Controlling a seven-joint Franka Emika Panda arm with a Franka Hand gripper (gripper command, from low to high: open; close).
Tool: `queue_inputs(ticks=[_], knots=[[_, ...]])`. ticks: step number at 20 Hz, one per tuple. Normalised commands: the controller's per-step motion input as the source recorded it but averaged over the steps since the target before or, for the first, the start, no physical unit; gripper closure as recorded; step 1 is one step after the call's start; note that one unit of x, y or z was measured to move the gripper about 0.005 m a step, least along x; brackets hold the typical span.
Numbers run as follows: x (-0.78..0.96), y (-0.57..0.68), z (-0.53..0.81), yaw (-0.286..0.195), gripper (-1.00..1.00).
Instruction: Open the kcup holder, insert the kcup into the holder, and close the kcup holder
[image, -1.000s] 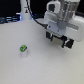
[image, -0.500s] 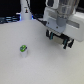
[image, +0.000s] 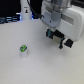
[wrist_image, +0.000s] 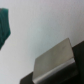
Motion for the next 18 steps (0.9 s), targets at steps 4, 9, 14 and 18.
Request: queue_inputs(ticks=[4, 9, 14, 18], knots=[[-0.01, -0.38, 0.18, -0.307, -1.0], [-0.04, -0.42, 0.03, -0.303, -1.0], [-0.17, -0.43, 0.0, -0.296, -1.0], [-0.24, -0.43, -0.06, -0.296, -1.0]])
